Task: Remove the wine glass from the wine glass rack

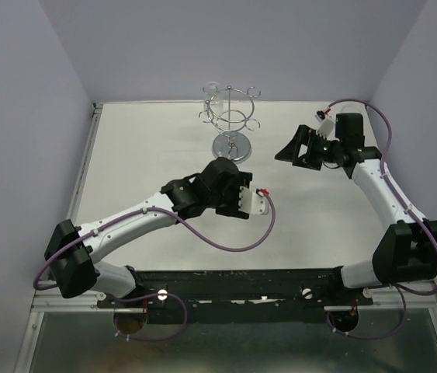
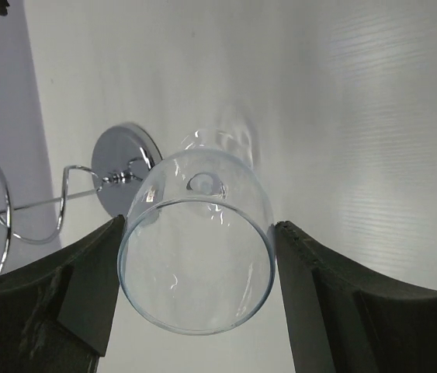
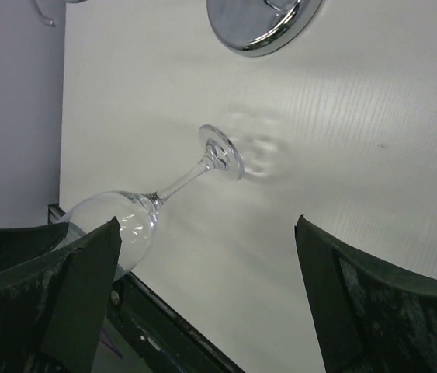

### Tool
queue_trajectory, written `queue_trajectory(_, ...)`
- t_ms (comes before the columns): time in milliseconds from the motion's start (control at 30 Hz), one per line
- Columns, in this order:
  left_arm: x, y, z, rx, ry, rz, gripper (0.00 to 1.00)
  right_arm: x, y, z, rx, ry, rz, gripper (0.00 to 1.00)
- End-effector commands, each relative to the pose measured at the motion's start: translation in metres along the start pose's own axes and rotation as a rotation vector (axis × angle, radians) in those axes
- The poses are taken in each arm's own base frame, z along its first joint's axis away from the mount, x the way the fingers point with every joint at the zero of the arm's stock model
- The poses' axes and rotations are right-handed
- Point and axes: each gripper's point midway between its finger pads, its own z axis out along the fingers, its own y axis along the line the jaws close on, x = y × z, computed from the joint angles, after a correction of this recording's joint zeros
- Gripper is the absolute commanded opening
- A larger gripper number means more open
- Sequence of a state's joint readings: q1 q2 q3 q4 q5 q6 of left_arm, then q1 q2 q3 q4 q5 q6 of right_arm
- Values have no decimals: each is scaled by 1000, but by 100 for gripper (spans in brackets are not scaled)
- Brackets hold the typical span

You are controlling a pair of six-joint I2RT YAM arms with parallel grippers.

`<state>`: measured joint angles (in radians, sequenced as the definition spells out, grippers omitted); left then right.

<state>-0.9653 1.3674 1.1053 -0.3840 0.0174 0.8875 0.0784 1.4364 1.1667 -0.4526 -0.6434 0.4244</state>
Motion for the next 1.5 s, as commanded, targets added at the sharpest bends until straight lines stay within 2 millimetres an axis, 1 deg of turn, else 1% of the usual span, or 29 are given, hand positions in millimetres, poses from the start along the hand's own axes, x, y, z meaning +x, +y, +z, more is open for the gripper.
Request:
queue_trajectory(0, -11, -13, -12, 141, -57, -222, 40, 6, -5, -10, -1, -5, -185, 100)
queue_trajectory(100, -17, -18, -11, 183, -87, -277, 43, -1, -18, -17, 83, -49, -302, 100)
queue_trajectory(167, -17, -20, -10, 219, -83, -297, 45, -7, -20, -20, 102, -65, -356, 100)
queue_trajectory(200, -18, -23, -7, 252, -80, -305, 46, -8, -19, -20, 102, -68, -365, 100)
queue_trajectory(267, -17, -23, -4, 304, -52, -331, 47, -9, -17, -19, 87, -64, -364, 100)
queue_trajectory(367, -15, -24, 1, 385, -20, -386, 48, -5, -10, -18, 46, -51, -370, 100)
queue_trajectory(467, -14, -22, 6, 424, -6, -433, 53, -1, -7, -20, 19, -46, -400, 100)
queue_trajectory(500, -14, -20, 7, 423, -3, -440, 58, 0, -6, -22, 16, -48, -418, 100)
queue_trajectory(533, -14, -17, 8, 417, -6, -444, 68, -1, -4, -25, 14, -57, -448, 100)
queue_trajectory(567, -14, -14, 8, 410, -12, -444, 82, -1, -4, -27, 16, -62, -488, 100)
queue_trajectory(600, -15, -11, 9, 397, -23, -442, 99, 0, -3, -29, 16, -67, -511, 100)
queue_trajectory(667, -16, -3, 8, 364, -44, -434, 99, 0, -1, -33, 12, -76, -554, 100)
queue_trajectory(733, -19, 7, 6, 336, -70, -436, 99, 4, 5, -37, -20, -80, -598, 100)
queue_trajectory(833, -26, 24, -7, 302, -114, -440, 99, 12, 25, -44, -131, -85, -691, 100)
queue_trajectory(900, -28, 35, -19, 274, -147, -443, 99, 20, 39, -47, -208, -82, -779, 100)
queue_trajectory(1067, -30, 63, -61, 170, -243, -458, 99, 40, 65, -39, -303, -56, -956, 100)
queue_trajectory(1133, -26, 77, -81, 90, -267, -493, 99, 50, 80, -31, -340, -36, -1028, 100)
queue_trajectory(1233, -6, 103, -105, -96, -278, -583, 99, 63, 97, -17, -389, 2, -1112, 100)
queue_trajectory(1300, 12, 118, -125, -233, -272, -629, 99, 70, 106, -8, -416, 25, -1136, 100)
queue_trajectory(1400, 34, 126, -144, -371, -234, -639, 99, 78, 113, 7, -447, 71, -1131, 100)
queue_trajectory(1467, 44, 127, -155, -428, -219, -646, 99, 84, 116, 16, -459, 96, -1146, 100)
